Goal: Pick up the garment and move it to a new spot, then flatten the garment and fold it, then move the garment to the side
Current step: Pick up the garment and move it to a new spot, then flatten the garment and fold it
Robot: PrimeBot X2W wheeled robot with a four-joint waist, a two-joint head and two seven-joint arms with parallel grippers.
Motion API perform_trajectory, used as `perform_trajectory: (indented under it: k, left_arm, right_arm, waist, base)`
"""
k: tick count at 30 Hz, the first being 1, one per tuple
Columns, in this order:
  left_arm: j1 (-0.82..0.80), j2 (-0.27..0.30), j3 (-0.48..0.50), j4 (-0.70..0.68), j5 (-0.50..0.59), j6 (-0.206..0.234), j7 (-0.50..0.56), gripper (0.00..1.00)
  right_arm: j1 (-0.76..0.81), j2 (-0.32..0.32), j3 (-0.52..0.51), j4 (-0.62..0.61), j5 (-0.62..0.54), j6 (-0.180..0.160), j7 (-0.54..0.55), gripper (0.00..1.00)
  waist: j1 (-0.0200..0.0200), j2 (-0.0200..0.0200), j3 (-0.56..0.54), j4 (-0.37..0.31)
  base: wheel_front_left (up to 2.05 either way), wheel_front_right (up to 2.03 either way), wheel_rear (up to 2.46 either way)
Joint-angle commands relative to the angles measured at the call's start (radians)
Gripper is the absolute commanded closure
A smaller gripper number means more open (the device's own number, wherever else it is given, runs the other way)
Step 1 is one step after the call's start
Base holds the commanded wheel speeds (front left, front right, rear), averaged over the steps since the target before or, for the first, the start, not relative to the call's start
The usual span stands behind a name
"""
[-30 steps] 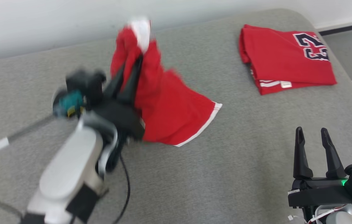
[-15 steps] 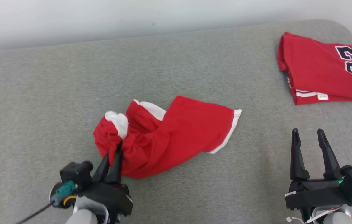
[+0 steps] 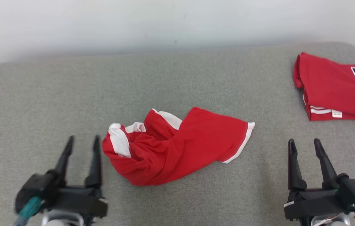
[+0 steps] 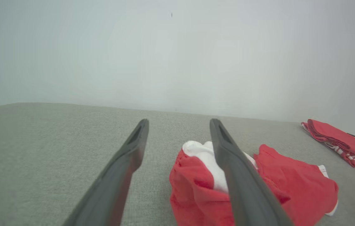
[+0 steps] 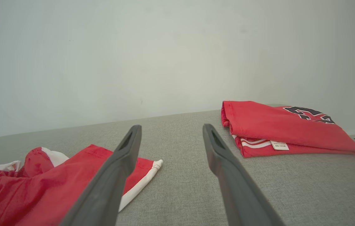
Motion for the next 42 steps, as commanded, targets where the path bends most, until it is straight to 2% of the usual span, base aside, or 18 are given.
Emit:
perform_trajectory:
  k: [1,7,13,15,21,28,33,42]
  left_arm:
    - [0.036,0.002,0.030,-0.020,0.021,-0.007,-0.003,0.00]
    - [0.138,-0.001,0.140,-0.086,0.099,-0.027,-0.003,0.00]
    - [0.242,-0.020,0.221,-0.131,0.158,-0.066,-0.003,0.00]
    - [0.269,-0.021,0.232,-0.131,0.183,-0.075,-0.003,0.00]
    - [0.329,-0.071,0.269,-0.137,0.221,-0.096,-0.003,0.00]
    - [0.354,-0.106,0.321,-0.129,0.235,-0.114,-0.003,0.00]
    - [0.361,-0.122,0.358,-0.120,0.251,-0.127,-0.003,0.00]
    - [0.349,-0.137,0.364,-0.111,0.269,-0.136,-0.003,0.00]
  right_arm:
    - [0.017,0.000,0.002,0.002,-0.009,-0.003,0.000,0.00]
    - [0.044,-0.001,0.012,0.011,-0.018,-0.003,0.000,0.00]
    - [0.076,-0.011,0.025,0.012,-0.010,-0.003,0.000,0.00]
    - [0.084,-0.014,0.027,0.014,-0.005,-0.003,0.000,0.00]
    - [0.118,-0.012,0.034,0.017,0.006,-0.003,0.000,0.00]
    - [0.141,-0.008,0.041,0.023,0.021,-0.003,0.000,0.00]
    - [0.152,-0.005,0.048,0.028,0.027,-0.003,0.000,0.00]
    - [0.152,-0.004,0.062,0.038,0.029,-0.003,0.000,0.00]
  waist:
    - [0.0000,0.0000,-0.030,0.016]
    - [0.0000,0.0000,-0.086,0.026]
    - [0.0000,0.0000,-0.122,0.034]
    - [0.0000,0.0000,-0.130,0.038]
    - [0.0000,0.0000,-0.148,0.050]
    - [0.0000,0.0000,-0.153,0.063]
    - [0.0000,0.0000,-0.154,0.061]
    - [0.0000,0.0000,-0.152,0.064]
  base:
    - [0.00,0.00,0.00]
    - [0.00,0.00,0.00]
    - [0.00,0.00,0.00]
    - [0.00,0.00,0.00]
    - [0.00,0.00,0.00]
    - [0.00,0.00,0.00]
    - [0.00,0.00,0.00]
    - [0.00,0.00,0.00]
